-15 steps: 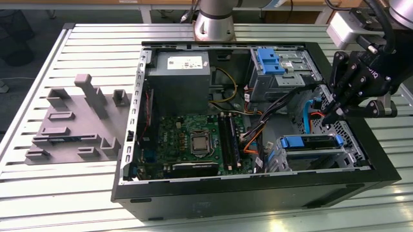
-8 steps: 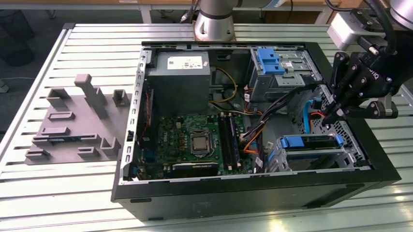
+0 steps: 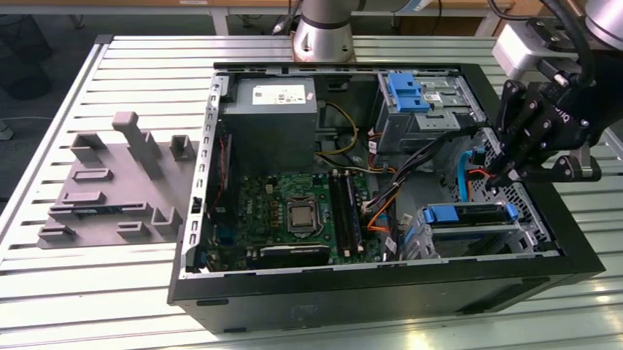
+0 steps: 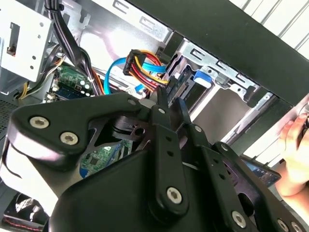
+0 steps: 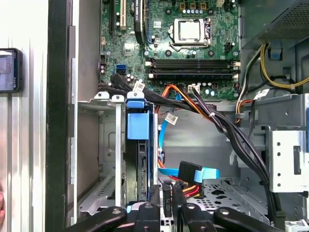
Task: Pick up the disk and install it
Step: 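Insert the first disk wire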
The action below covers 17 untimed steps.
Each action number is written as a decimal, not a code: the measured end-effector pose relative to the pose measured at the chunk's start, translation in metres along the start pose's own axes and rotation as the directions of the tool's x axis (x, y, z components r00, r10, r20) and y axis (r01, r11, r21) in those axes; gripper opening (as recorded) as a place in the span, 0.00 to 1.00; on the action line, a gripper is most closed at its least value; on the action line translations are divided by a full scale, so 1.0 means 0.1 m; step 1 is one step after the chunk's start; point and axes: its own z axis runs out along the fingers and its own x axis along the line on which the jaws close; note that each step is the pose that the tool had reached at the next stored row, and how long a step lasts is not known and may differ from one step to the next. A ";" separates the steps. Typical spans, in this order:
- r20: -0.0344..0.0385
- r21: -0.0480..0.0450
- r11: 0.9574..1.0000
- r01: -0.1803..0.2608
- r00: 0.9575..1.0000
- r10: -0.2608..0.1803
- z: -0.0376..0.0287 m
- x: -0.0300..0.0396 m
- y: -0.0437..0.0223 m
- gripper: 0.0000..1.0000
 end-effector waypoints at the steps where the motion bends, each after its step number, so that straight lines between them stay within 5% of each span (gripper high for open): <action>1: 0.000 0.000 1.000 0.000 1.000 0.000 0.018 0.000 -0.001 0.25; 14: 0.000 0.003 1.000 0.000 1.000 0.000 0.052 0.002 0.005 0.16; 17: 0.001 0.011 1.000 0.000 1.000 0.000 0.055 0.011 0.033 0.16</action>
